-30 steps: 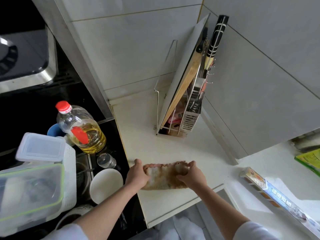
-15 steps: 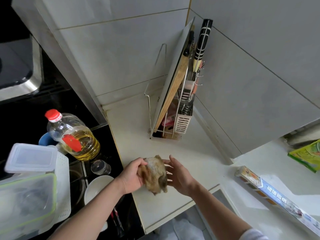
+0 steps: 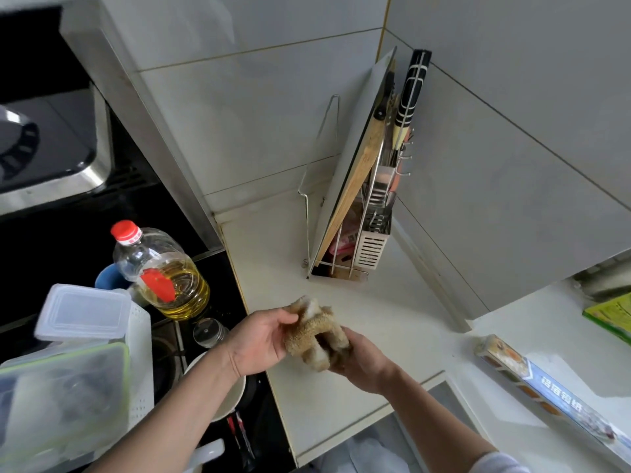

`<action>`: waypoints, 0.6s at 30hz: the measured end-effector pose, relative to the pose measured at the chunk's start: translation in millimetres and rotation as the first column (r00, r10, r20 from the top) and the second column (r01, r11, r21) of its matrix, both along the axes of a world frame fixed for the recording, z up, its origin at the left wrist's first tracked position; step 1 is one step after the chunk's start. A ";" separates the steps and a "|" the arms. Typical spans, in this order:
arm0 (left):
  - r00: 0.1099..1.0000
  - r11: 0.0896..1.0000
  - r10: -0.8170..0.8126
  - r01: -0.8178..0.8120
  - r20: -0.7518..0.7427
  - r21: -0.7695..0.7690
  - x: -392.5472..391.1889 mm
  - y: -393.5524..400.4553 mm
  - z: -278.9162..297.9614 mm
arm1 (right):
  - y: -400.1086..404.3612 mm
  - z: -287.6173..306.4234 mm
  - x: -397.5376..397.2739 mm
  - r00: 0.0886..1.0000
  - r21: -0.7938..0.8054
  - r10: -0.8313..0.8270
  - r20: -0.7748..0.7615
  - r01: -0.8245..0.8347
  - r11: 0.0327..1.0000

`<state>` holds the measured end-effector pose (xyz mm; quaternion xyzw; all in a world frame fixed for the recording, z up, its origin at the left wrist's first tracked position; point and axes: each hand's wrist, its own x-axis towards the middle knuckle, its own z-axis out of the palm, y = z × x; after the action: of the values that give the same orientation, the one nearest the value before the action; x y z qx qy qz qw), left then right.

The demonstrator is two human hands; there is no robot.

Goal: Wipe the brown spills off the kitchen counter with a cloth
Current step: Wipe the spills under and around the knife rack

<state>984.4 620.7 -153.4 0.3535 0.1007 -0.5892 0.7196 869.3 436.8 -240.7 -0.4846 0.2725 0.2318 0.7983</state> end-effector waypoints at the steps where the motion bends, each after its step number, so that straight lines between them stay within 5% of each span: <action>1: 0.999 1.000 0.002 -0.002 0.035 0.006 1.8 1.4 1.4 | 1.4 3.8 2.5 0.999 -0.001 0.014 0.052 -0.014 1.000; 5: 0.937 0.934 -0.177 0.064 0.300 0.352 9.4 10.5 -11.6 | -16.0 13.8 9.6 0.979 -0.217 -0.205 0.018 0.204 0.955; 9: 0.818 0.759 -0.407 0.055 0.407 0.648 8.8 17.8 -32.9 | -39.2 26.2 5.9 0.986 -0.456 -0.161 0.053 0.167 0.874; 12: 0.813 0.706 -0.426 0.026 0.396 0.708 5.3 13.4 -49.0 | -42.1 31.4 7.1 0.961 -0.414 -0.268 0.070 0.272 0.869; 18: 0.915 0.787 -0.384 0.251 0.128 0.563 -1.0 14.6 -43.0 | -51.3 34.9 8.4 0.857 -0.159 -0.514 0.042 0.513 0.843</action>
<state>983.4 635.4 -196.4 0.6191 0.1134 -0.6043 0.4885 877.7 385.6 -205.8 -0.4579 0.4111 -0.0129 0.7881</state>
